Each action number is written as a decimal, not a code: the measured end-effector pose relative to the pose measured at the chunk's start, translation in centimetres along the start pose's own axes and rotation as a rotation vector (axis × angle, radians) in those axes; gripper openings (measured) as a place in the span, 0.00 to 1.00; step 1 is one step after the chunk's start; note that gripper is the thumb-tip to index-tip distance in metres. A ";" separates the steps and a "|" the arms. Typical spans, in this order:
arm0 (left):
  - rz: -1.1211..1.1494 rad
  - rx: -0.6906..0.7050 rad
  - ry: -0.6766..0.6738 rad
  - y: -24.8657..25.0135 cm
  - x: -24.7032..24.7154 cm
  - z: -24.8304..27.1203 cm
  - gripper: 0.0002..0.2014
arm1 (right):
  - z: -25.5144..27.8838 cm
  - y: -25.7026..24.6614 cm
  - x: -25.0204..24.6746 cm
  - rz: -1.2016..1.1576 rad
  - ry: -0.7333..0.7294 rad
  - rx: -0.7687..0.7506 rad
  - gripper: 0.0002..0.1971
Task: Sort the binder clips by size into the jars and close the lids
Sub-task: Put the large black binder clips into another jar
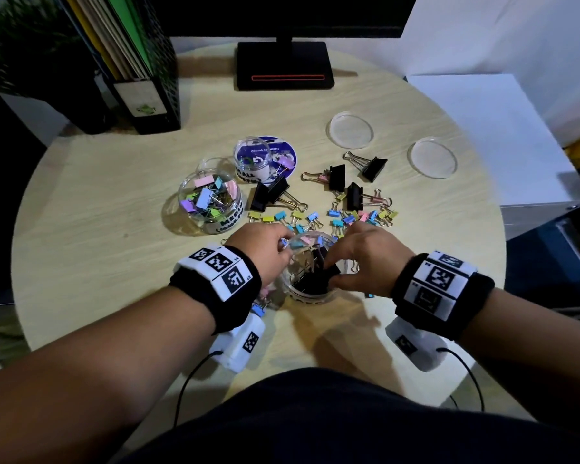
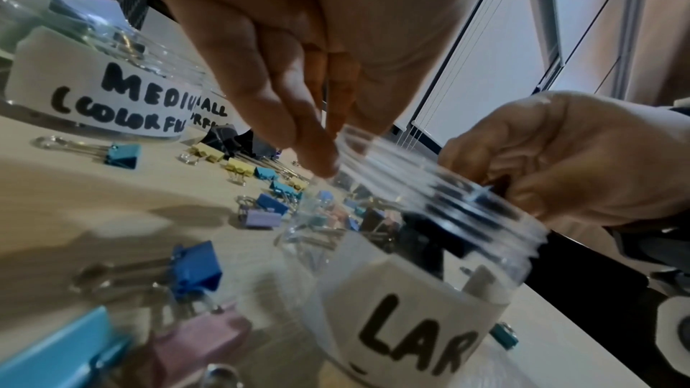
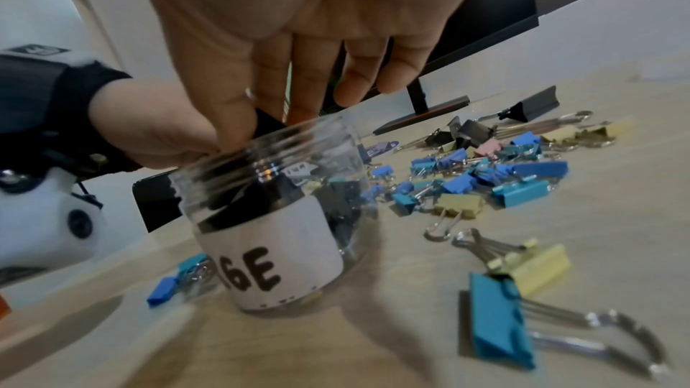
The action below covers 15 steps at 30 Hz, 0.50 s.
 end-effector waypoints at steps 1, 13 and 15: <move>0.006 -0.001 -0.002 0.0 0.0 0.0 0.16 | -0.3 0.0 0.1 0.029 -0.022 0.026 0.12; 0.073 -0.046 0.089 -1.2 -1.9 -2.5 0.13 | -0.8 1.0 -1.7 -0.118 0.083 0.161 0.19; 0.008 -0.072 0.094 -1.6 -2.2 -3.8 0.12 | -1.6 2.5 -2.8 -0.106 0.180 0.269 0.12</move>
Point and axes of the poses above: each hand's wrist, its own z-axis away from the middle knuckle, its own x-axis out of the palm, y = z × x, the point moved 3 cm from there along -z, towards the middle knuckle, and after that the axes turned 2 degrees about x, right-handed, at the moved point
